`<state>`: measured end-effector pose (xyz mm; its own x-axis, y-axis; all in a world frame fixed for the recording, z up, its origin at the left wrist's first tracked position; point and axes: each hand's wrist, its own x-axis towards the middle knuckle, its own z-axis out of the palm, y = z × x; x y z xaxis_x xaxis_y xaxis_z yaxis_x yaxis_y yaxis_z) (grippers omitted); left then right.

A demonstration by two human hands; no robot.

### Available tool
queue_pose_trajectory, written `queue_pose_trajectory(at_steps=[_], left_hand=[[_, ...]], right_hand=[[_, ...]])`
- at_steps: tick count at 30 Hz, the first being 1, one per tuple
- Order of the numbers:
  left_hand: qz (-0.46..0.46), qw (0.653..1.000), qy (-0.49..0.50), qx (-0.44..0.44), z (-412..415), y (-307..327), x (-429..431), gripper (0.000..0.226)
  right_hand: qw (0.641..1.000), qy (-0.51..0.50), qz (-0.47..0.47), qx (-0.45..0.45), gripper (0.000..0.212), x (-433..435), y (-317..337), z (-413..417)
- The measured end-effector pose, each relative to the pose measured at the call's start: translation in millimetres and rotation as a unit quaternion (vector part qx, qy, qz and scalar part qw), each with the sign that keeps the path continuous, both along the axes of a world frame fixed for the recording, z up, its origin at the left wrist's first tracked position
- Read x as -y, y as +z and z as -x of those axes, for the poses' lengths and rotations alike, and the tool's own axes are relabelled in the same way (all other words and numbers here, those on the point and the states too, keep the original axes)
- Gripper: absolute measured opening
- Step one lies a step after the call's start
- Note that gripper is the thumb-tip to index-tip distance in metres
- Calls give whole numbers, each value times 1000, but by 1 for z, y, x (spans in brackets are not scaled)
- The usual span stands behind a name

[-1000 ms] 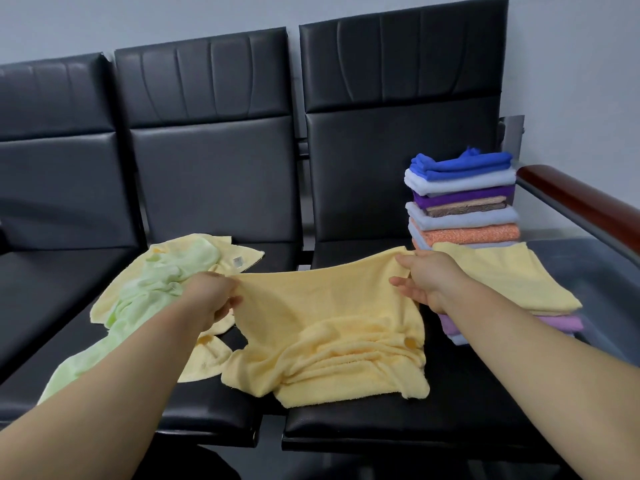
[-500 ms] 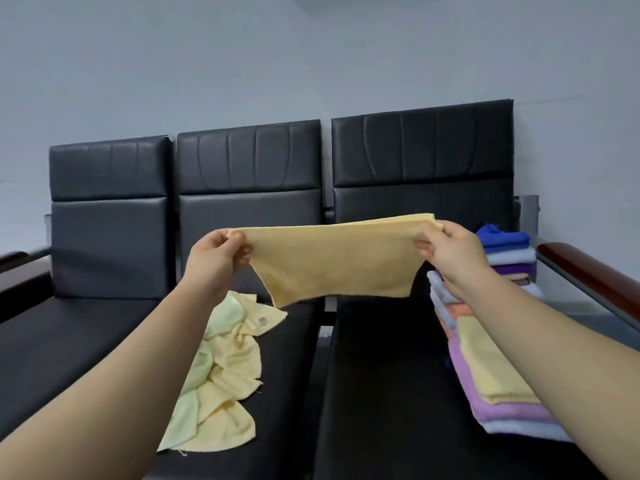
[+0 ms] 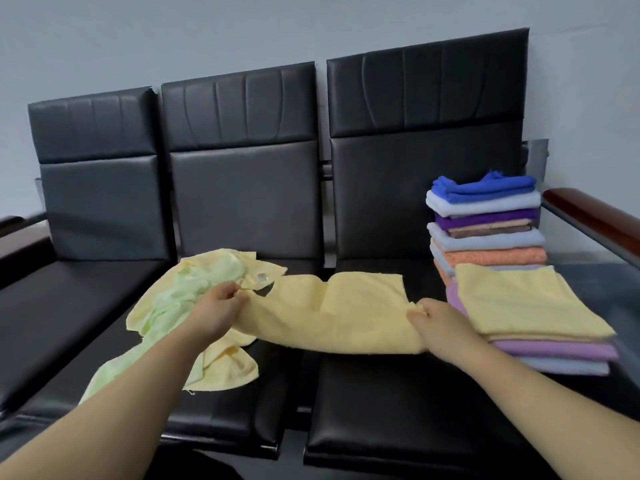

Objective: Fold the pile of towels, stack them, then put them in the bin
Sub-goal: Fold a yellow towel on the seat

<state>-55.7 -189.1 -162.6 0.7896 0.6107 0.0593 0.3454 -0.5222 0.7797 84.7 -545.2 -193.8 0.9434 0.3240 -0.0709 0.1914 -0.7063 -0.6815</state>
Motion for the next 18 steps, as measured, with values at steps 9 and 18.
queue_pose_trajectory(at_steps=[9,18], left_hand=[[61,990,-23,-128,3,-17,-16,16],[-34,996,6,-83,-39,-38,-14,22]], right_hand=[[984,-74,38,-155,19,-11,4,-2],[992,-106,19,-69,22,-39,-2,-27]])
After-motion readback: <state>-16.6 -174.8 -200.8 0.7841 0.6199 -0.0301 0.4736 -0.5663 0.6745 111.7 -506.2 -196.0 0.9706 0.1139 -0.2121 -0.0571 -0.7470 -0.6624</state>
